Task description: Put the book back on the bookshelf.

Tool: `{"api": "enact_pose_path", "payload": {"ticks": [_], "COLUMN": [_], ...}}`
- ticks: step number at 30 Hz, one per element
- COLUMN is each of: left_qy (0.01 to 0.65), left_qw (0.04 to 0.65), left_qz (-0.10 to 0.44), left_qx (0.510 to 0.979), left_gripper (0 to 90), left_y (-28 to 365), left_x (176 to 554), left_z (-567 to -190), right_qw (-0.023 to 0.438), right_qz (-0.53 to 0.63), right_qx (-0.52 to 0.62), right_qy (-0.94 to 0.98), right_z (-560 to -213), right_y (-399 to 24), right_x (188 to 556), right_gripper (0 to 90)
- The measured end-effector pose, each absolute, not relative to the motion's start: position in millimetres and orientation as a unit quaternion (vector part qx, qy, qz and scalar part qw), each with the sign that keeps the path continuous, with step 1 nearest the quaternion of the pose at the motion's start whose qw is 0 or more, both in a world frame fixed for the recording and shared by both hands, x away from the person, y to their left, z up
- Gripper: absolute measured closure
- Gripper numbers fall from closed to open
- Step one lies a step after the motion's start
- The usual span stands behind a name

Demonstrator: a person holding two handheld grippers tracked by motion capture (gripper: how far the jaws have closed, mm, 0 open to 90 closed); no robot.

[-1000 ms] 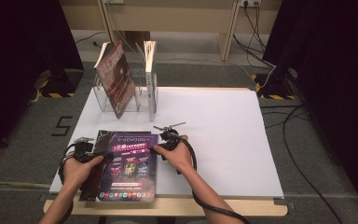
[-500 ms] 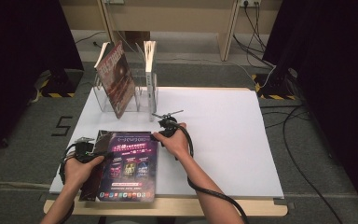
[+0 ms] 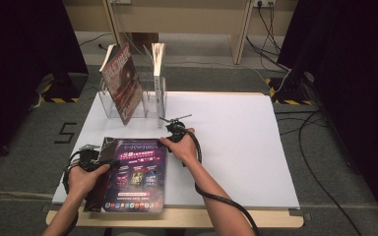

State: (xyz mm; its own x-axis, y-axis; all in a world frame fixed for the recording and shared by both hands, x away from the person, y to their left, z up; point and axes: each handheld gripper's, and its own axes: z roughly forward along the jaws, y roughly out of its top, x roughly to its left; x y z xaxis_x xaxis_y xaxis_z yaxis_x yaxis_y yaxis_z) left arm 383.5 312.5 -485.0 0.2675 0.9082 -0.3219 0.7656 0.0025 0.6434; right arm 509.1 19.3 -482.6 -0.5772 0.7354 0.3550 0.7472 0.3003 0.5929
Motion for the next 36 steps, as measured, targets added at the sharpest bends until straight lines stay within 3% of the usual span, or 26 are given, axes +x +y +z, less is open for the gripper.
{"api": "enact_pose_path", "payload": {"ticks": [25,36], "left_qy": [0.604,0.605], "left_qw": [0.366,0.369], "left_qz": [0.119,0.123], "left_qx": [0.697,0.695], "left_gripper": [64.1,64.8], "left_y": [304.5,303.0], "left_x": [379.2,377.6], "left_z": [-484.0,-484.4], "right_qw": [0.041,0.092], "right_qz": [-0.395,-0.373], "right_qx": [-0.520,-0.533], "right_qy": [-0.756,-0.754], "right_z": [-482.7,-481.3], "right_y": [12.0,2.6], "right_x": [503.7,503.0], "right_gripper": [53.2,49.7]}}
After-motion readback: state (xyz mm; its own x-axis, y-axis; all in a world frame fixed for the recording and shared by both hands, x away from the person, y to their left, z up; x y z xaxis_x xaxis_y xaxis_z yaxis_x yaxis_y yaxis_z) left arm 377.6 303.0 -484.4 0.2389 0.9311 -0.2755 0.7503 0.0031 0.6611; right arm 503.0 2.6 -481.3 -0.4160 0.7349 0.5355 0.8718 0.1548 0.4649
